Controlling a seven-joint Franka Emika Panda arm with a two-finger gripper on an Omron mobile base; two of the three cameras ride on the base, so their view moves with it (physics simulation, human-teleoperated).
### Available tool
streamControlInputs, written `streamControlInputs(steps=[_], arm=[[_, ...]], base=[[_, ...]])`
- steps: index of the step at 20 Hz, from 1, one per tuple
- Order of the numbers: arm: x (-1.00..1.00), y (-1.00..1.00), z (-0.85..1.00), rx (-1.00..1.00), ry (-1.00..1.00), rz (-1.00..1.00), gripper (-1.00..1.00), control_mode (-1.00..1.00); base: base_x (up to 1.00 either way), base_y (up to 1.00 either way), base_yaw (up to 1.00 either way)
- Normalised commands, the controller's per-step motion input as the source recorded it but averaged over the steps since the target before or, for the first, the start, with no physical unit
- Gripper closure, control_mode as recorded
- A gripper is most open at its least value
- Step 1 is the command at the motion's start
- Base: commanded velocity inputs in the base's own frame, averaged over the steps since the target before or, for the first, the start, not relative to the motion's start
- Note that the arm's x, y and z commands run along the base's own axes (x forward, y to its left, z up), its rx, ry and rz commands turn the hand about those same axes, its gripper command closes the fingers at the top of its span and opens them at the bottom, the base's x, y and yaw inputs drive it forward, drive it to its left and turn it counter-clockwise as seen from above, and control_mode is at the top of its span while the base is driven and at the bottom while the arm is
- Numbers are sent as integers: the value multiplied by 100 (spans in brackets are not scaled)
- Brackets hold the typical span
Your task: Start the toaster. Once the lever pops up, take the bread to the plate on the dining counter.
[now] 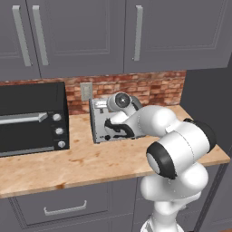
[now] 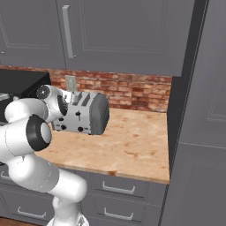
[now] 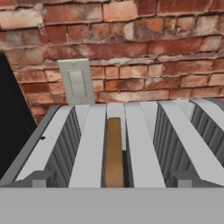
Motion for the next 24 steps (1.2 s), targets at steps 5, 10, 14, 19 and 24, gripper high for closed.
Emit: streamControlInputs(steps=[5,10,14,19,24], arm=[[0,0,0,0,0,0,-100,-100],[0,0,0,0,0,0,-100,-100],[0,0,0,0,0,0,-100,-100],[0,0,0,0,0,0,-100,-100],[0,0,0,0,0,0,-100,-100]], base=[[0,0,0],[0,0,0],[0,0,0],[0,0,0],[0,0,0]])
